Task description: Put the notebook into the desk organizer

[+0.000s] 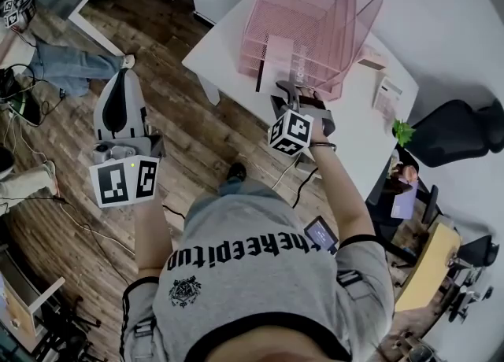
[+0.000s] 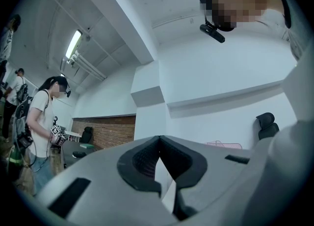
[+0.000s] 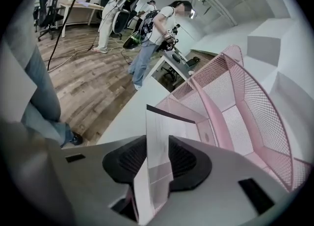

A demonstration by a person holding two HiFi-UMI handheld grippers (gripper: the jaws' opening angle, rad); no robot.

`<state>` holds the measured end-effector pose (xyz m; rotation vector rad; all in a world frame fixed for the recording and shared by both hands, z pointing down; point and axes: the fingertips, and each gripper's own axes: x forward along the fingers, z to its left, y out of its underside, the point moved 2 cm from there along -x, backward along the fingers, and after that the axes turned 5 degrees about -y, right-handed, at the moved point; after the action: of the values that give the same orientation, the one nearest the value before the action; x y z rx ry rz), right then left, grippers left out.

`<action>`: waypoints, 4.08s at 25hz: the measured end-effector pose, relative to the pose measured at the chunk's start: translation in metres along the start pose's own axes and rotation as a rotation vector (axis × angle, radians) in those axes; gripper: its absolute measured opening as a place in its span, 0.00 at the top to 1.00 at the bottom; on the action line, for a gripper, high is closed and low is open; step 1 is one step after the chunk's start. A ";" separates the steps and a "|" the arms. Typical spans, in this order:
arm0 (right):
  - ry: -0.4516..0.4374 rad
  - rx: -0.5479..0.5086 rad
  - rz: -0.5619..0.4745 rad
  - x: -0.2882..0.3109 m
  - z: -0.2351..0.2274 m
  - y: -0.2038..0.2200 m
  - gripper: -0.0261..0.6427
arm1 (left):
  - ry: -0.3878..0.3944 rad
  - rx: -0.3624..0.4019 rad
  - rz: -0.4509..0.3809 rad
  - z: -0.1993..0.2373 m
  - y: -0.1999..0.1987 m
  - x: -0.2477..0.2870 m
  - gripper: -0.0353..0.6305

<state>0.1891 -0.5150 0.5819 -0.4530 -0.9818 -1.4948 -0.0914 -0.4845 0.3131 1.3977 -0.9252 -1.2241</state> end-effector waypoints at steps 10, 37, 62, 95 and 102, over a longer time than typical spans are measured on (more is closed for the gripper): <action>0.154 -0.019 0.014 0.001 -0.025 -0.001 0.90 | -0.001 0.007 0.008 -0.005 0.003 0.004 0.94; 0.185 0.521 -0.135 0.024 -0.050 -0.004 0.87 | -0.025 0.028 0.018 -0.002 -0.001 0.000 0.94; 0.037 1.152 -0.461 -0.031 -0.053 0.002 0.75 | 0.149 -0.015 0.008 -0.032 -0.005 0.023 0.94; 0.746 1.103 -0.638 -0.271 -0.044 -0.073 0.96 | 0.614 -0.119 -0.017 -0.068 -0.031 0.009 0.94; 0.856 1.091 -0.654 -0.308 -0.032 -0.085 0.96 | 0.646 -0.143 -0.030 -0.063 -0.037 -0.002 0.94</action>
<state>0.1771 -0.3591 0.3018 1.2854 -1.0822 -1.2313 -0.0327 -0.4629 0.2754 1.5531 -0.3607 -0.7562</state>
